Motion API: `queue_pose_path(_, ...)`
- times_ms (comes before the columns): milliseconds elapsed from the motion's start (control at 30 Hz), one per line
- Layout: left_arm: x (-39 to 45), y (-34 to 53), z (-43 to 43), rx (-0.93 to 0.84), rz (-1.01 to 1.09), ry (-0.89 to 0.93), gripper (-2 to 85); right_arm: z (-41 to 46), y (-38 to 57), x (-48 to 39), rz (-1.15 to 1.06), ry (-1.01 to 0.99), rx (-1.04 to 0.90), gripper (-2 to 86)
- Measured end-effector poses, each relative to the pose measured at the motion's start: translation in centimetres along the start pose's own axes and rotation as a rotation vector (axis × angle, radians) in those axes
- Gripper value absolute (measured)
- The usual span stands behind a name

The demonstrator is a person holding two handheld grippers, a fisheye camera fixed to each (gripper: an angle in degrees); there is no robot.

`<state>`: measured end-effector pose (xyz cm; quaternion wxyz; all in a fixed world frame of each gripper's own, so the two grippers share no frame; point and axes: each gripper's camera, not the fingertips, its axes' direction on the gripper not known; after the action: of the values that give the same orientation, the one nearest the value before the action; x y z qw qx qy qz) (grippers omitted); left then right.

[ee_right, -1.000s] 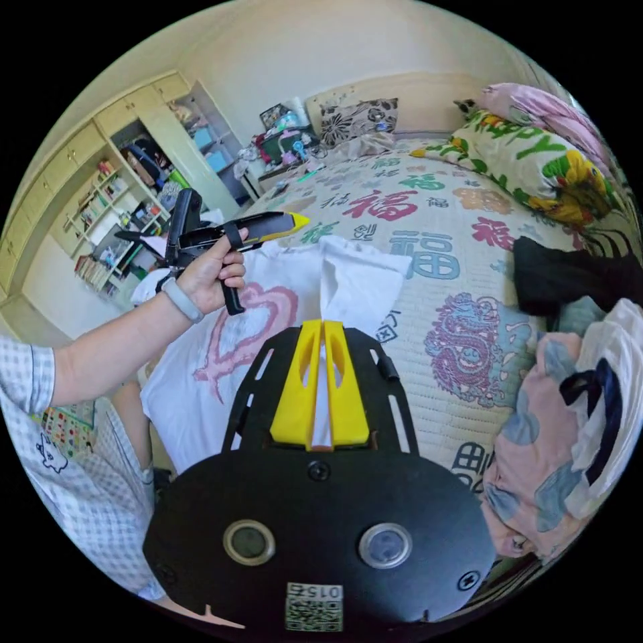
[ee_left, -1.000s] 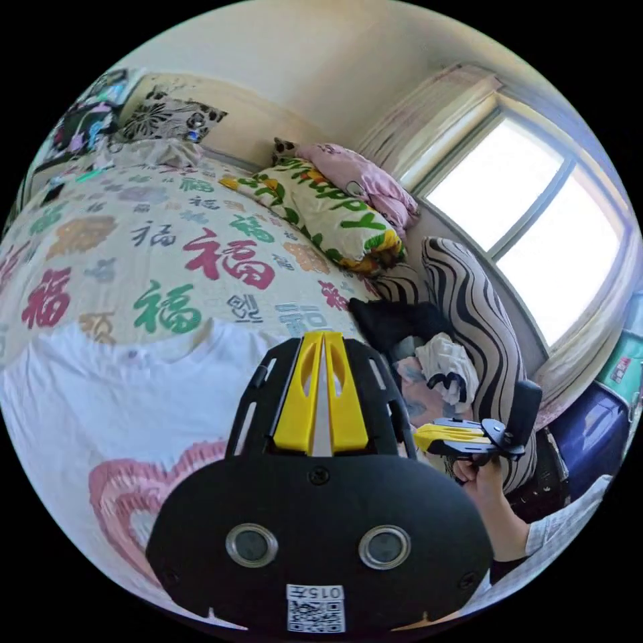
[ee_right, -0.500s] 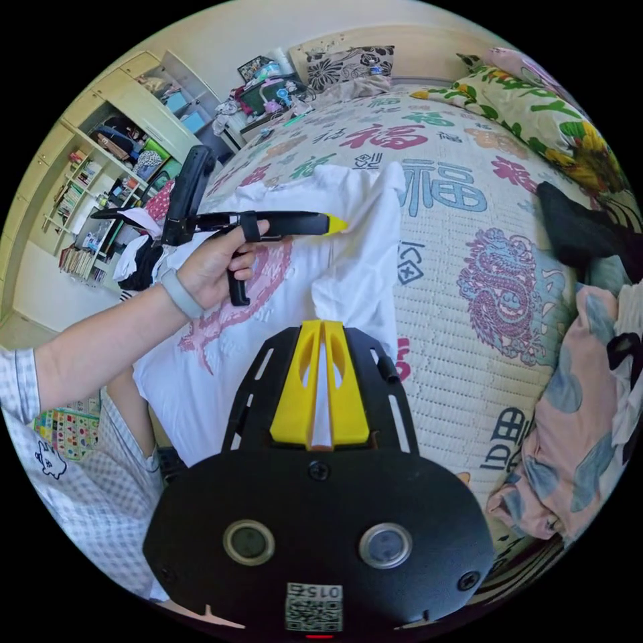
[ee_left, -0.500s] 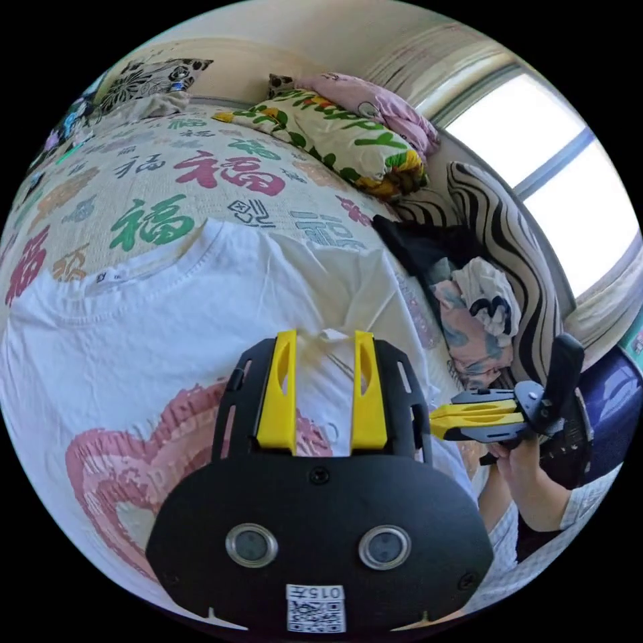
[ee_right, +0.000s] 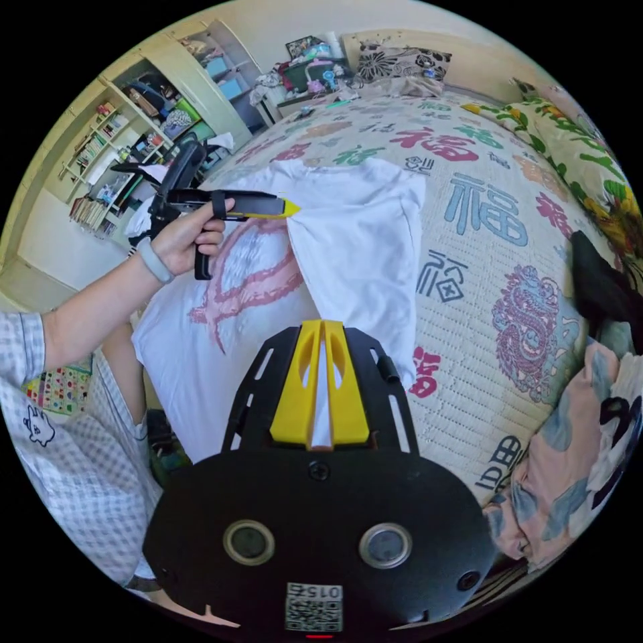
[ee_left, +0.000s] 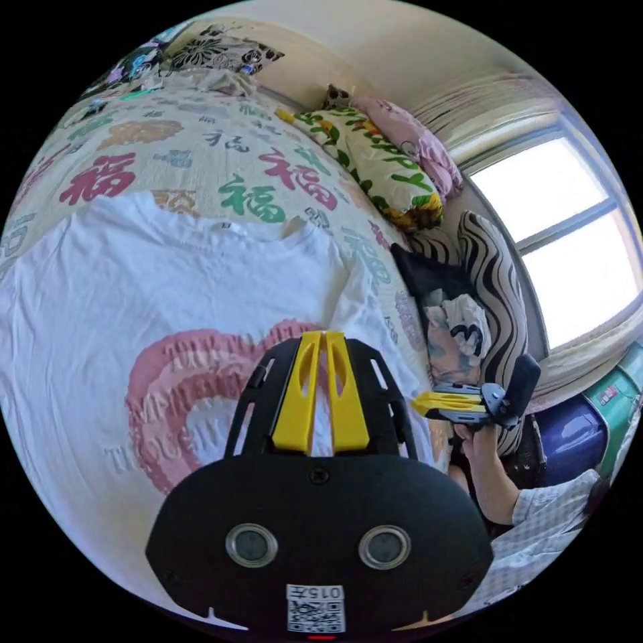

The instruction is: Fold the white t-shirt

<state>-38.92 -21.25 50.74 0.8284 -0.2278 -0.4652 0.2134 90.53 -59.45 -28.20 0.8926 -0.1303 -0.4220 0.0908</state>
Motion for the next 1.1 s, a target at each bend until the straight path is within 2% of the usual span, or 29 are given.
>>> queue_pose_path(67,-0.2,0.3,-0.2,-0.004,0.003,-0.037,5.8,2.9,-0.3,-0.2,-0.025,-0.003,-0.111,0.0)
queue_pose_path(133,1.4,-0.1,-0.9,0.04,0.066,-0.122,7.5,4.0,0.0,-0.2,-0.039,-0.019,-0.135,0.1)
queue_pose_path(200,5.3,-1.9,-0.5,0.049,0.209,-0.204,9.5,4.6,0.3,0.0,-0.038,-0.021,-0.129,0.5)
queue_pose_path(333,9.0,-6.0,2.7,-0.021,0.296,-0.228,11.2,3.8,0.1,1.5,-0.014,-0.056,-0.045,3.5)
queue_pose_path(433,10.1,-8.3,4.6,-0.029,0.307,-0.211,10.2,2.4,0.1,3.5,0.05,0.051,0.075,4.9)
queue_pose_path(467,10.4,-9.1,6.3,-0.099,0.323,-0.242,8.4,2.7,0.0,4.4,0.069,0.068,0.099,4.9)
queue_pose_path(533,10.1,-9.9,8.4,-0.172,0.319,-0.308,4.7,4.7,-0.4,6.1,0.104,0.071,0.029,4.0)
queue_pose_path(600,9.5,-11.1,8.5,-0.147,0.303,-0.218,2.8,6.7,-0.6,7.2,0.129,0.069,-0.057,1.2)
queue_pose_path(733,8.4,-13.2,7.8,-0.091,0.248,-0.029,5.4,7.2,0.5,8.2,0.182,0.077,0.003,-0.1)
queue_pose_path(800,6.8,-14.0,8.3,-0.17,0.167,-0.035,7.3,7.5,0.7,8.8,0.202,0.06,0.008,-0.2)
queue_pose_path(900,5.3,-13.4,6.6,-0.162,0.108,0.002,9.0,7.6,0.6,9.1,0.209,0.08,0.007,0.1)
queue_pose_path(967,4.9,-12.4,4.4,-0.085,0.115,-0.013,9.8,7.3,0.1,8.2,0.172,0.135,0.058,1.1)
queue_pose_path(1033,4.8,-11.0,2.1,-0.014,0.128,0.004,10.7,7.5,-0.7,7.1,0.109,0.099,0.094,3.4)
queue_pose_path(1100,5.1,-9.1,1.5,-0.099,0.19,-0.031,10.9,8.7,-1.8,5.8,0.027,0.014,0.082,6.6)
